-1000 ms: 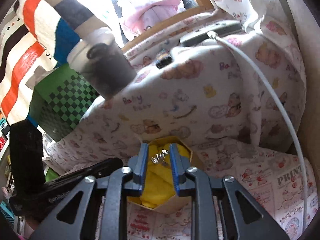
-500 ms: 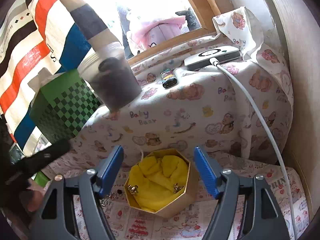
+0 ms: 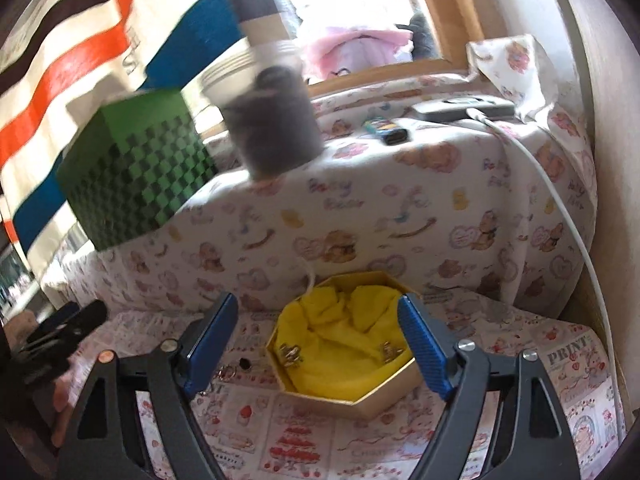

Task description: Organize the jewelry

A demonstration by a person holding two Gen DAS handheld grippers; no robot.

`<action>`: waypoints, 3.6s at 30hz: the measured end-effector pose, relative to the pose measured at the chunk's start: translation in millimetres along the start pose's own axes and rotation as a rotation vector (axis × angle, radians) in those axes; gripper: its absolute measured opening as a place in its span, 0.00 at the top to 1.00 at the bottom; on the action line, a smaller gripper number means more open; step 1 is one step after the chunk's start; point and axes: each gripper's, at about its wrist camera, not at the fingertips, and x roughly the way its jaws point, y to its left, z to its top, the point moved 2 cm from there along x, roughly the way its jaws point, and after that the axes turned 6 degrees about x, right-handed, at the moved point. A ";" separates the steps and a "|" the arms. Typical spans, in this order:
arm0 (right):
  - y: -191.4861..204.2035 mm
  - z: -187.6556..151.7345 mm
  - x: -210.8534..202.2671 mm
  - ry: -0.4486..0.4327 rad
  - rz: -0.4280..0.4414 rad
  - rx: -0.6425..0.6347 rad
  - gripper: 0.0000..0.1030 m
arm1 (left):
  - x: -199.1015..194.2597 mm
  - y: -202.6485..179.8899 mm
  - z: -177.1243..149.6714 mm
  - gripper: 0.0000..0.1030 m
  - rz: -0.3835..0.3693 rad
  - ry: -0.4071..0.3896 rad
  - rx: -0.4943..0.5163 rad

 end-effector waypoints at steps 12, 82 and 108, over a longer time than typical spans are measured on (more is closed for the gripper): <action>15.1 -17.0 9.7 -0.006 -0.066 -0.081 0.15 | 57.2 28.6 -22.3 0.02 -0.084 0.233 -0.131; 39.9 -19.5 -11.4 -0.100 -0.081 -0.161 0.01 | 6.6 21.9 -18.0 0.36 -0.028 -0.045 -0.002; 145.7 -82.4 86.4 0.392 0.052 -0.265 0.71 | -3.8 114.6 -1.1 0.36 0.035 -0.080 -0.218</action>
